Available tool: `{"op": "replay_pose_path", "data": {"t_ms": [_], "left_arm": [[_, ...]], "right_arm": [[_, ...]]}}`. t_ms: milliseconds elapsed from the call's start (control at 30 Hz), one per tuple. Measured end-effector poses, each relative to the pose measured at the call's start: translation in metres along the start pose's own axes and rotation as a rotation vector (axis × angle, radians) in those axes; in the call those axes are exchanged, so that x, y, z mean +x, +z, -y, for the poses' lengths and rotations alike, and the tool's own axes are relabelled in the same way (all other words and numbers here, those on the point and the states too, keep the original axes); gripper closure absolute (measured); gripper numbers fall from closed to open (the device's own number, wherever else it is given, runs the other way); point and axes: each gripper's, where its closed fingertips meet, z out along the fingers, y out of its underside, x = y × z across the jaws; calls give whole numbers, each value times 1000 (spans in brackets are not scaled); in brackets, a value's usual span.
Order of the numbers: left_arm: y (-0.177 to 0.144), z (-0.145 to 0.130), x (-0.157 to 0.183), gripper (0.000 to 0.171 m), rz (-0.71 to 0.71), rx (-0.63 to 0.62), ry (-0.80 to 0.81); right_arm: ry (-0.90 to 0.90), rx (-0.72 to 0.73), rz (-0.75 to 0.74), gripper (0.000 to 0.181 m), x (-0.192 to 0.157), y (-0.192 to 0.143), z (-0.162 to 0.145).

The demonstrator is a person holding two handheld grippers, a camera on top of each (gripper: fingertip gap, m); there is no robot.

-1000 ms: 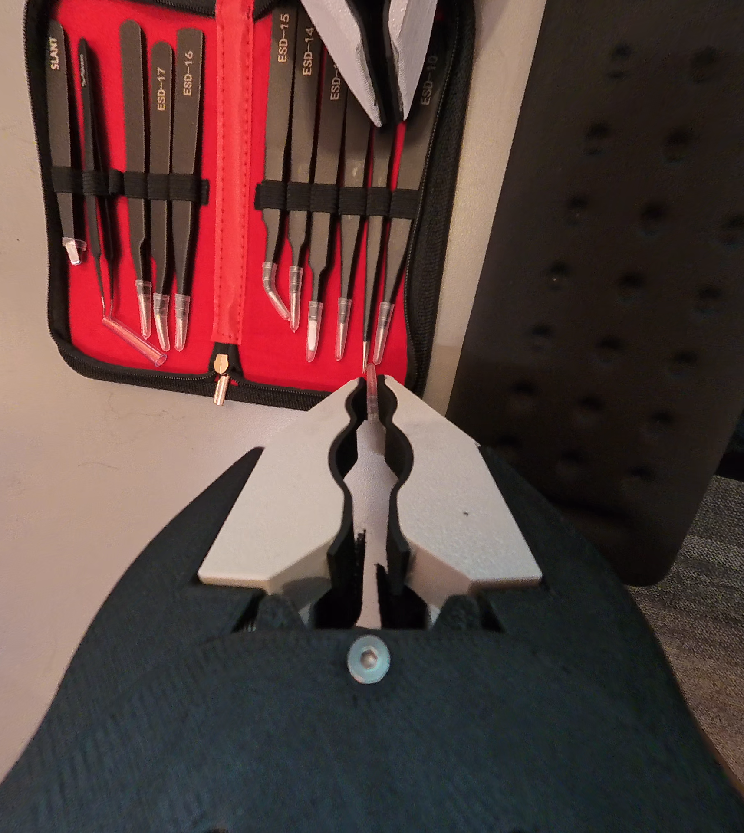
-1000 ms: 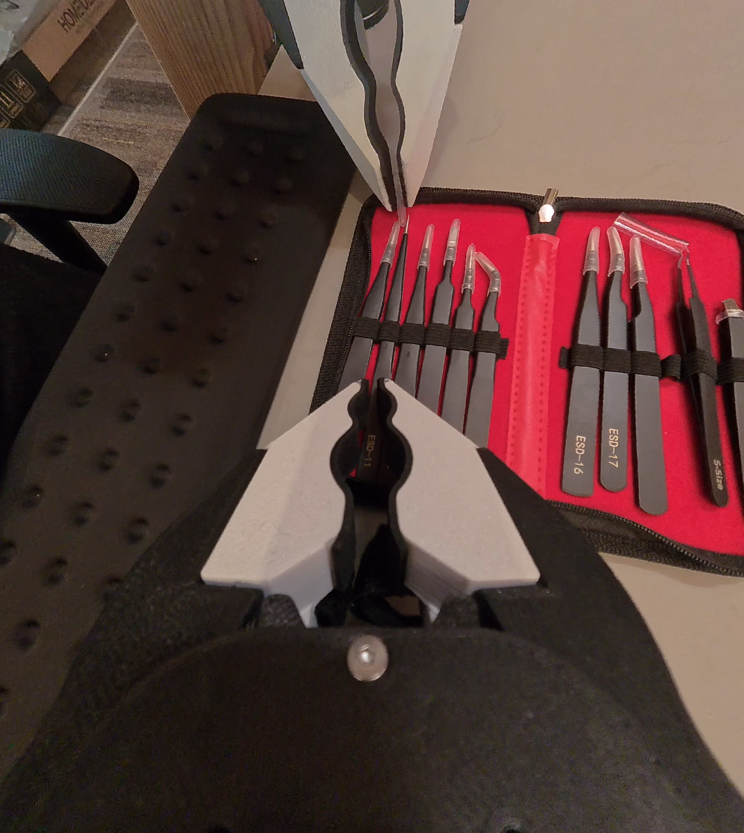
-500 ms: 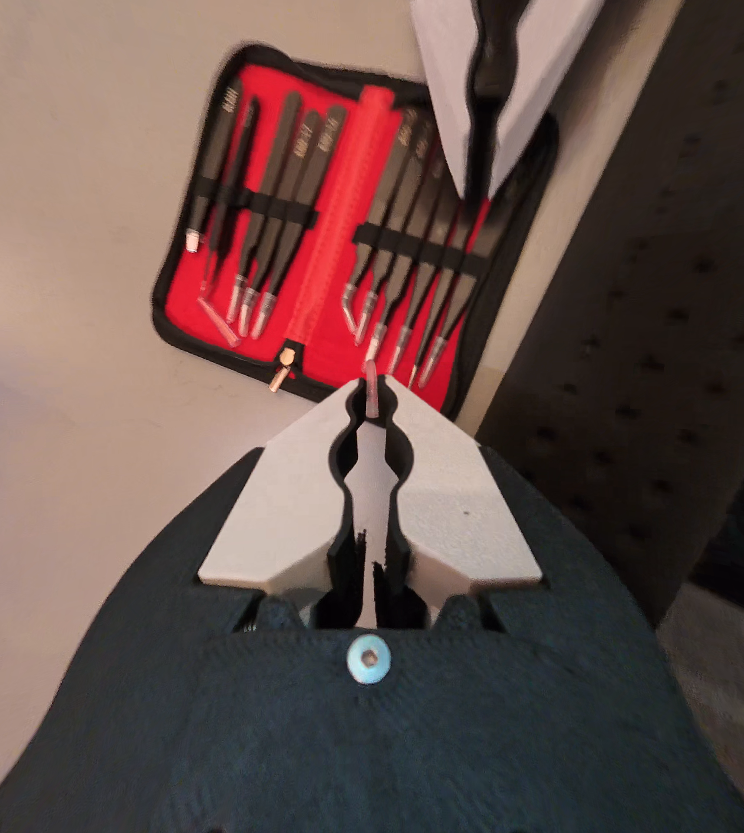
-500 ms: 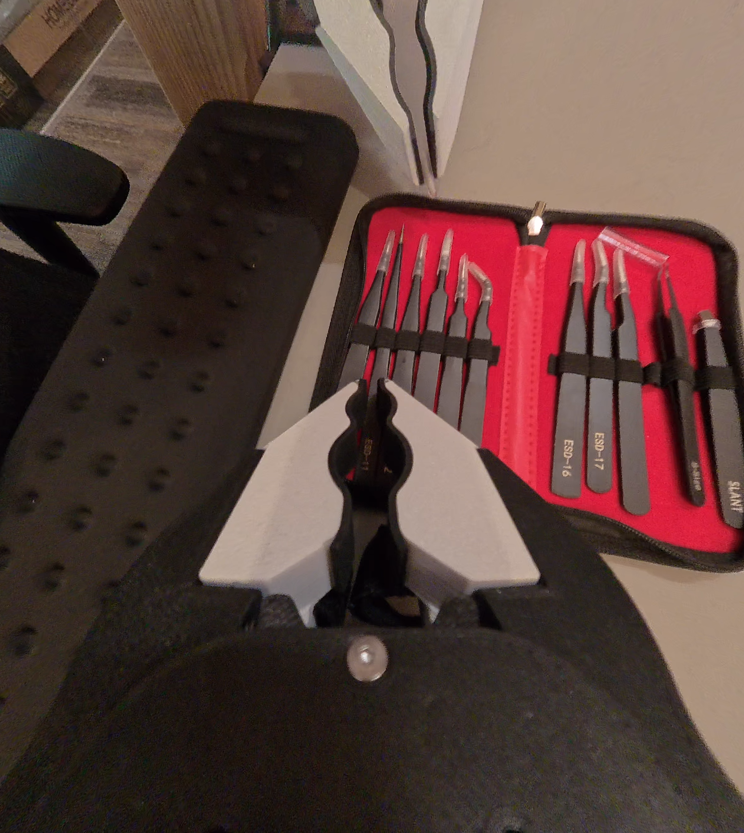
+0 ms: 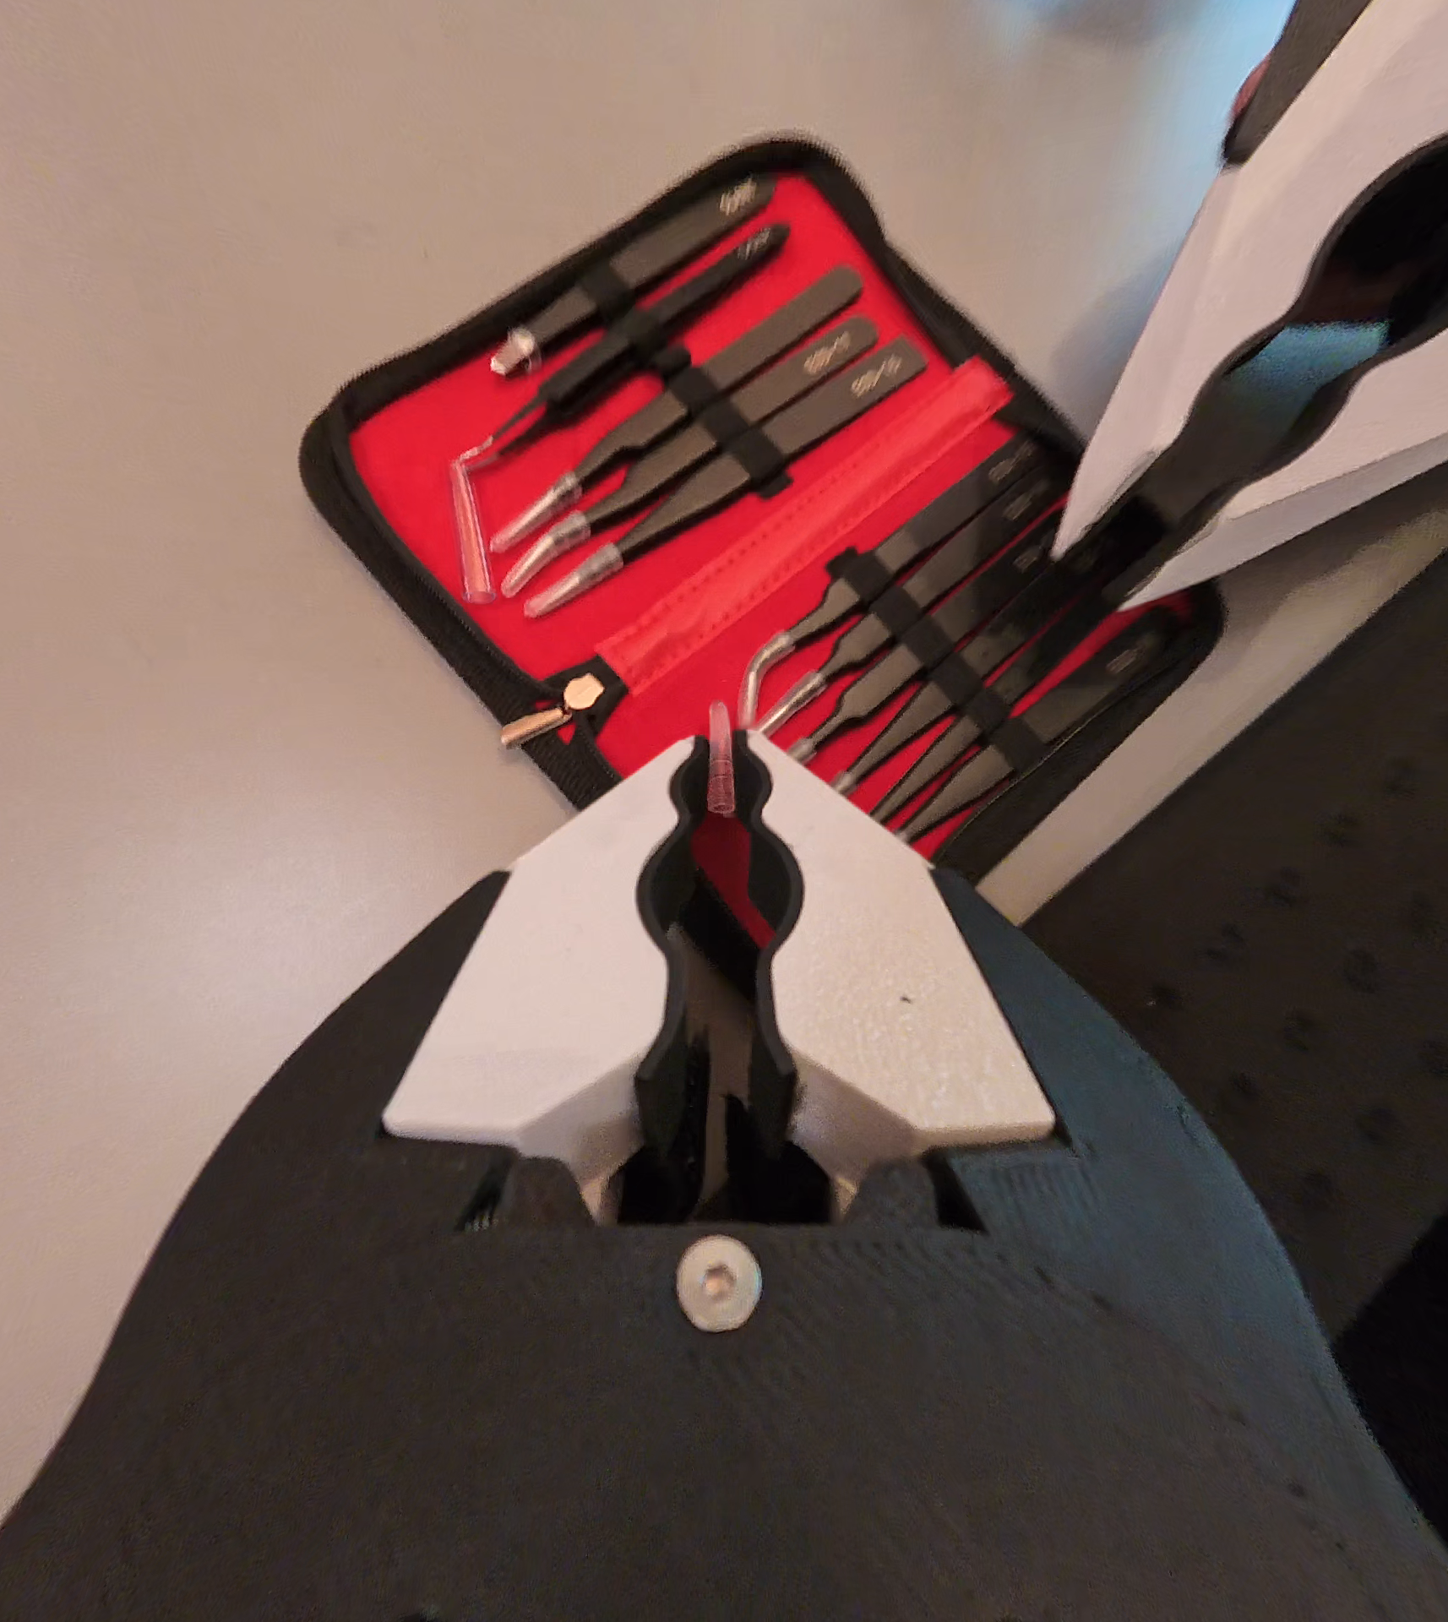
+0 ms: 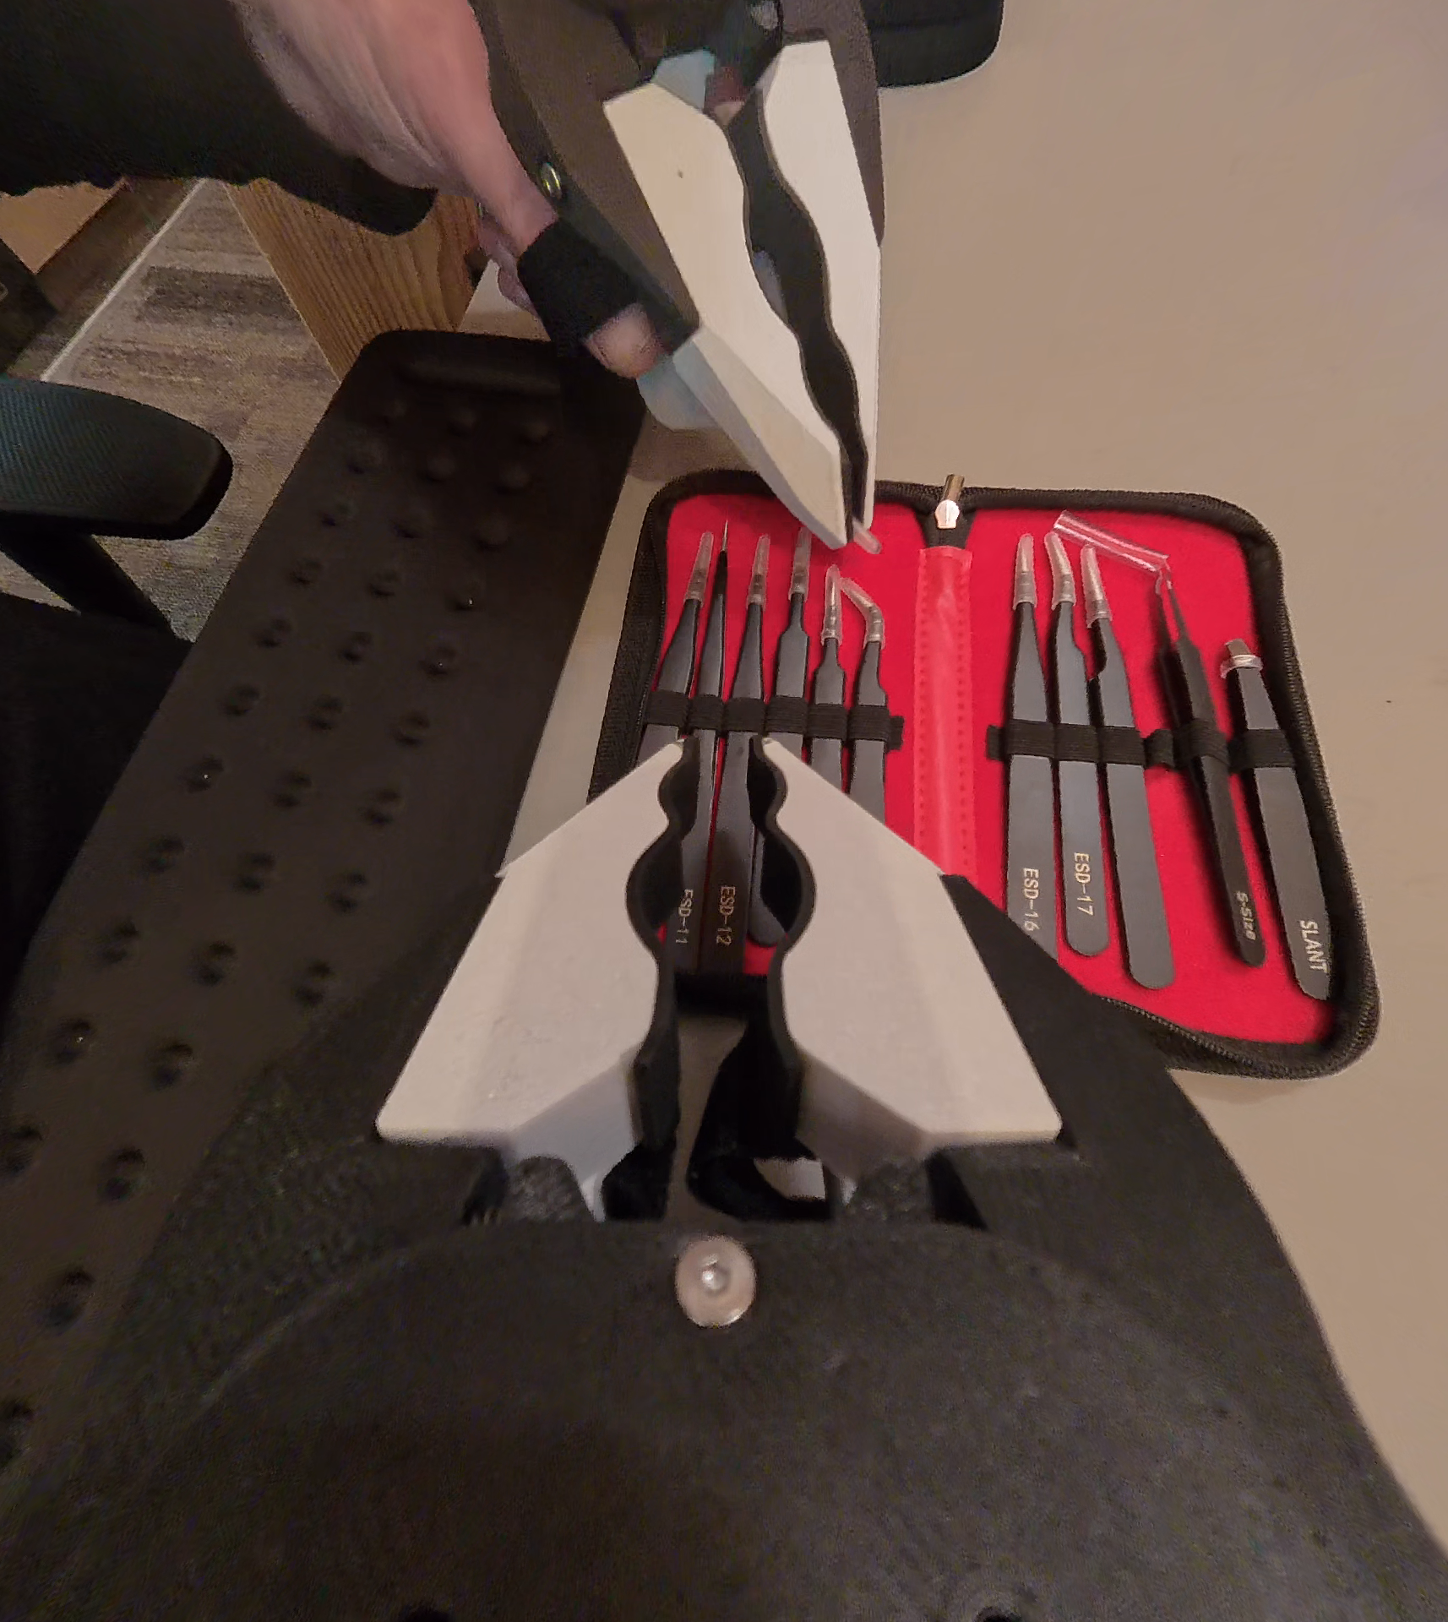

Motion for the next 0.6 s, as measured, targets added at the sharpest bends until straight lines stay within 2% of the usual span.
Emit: {"op": "replay_pose_path", "data": {"t_ms": [67,100,167,233,333,467,600], "left_arm": [[0,-6,-2,167,18,-53,13],[-2,-4,-1,157,7,-55,27],[-8,4,-7,145,38,-43,71],[-14,15,-10,142,25,-11,103],[-15,30,-21,148,33,30,172],[0,33,-31,155,48,-7,347],[12,36,-39,157,54,-46,436]], "right_arm": [[-1,-10,-4,172,1,0,-3],[2,-7,-7,172,2,-1,-2],[11,3,-17,172,5,-2,-1],[23,7,-28,171,9,-4,-2],[43,-5,-68,172,19,-5,-6],[84,-18,-149,172,40,-9,-10],[100,-35,-207,172,58,-12,-13]]}}
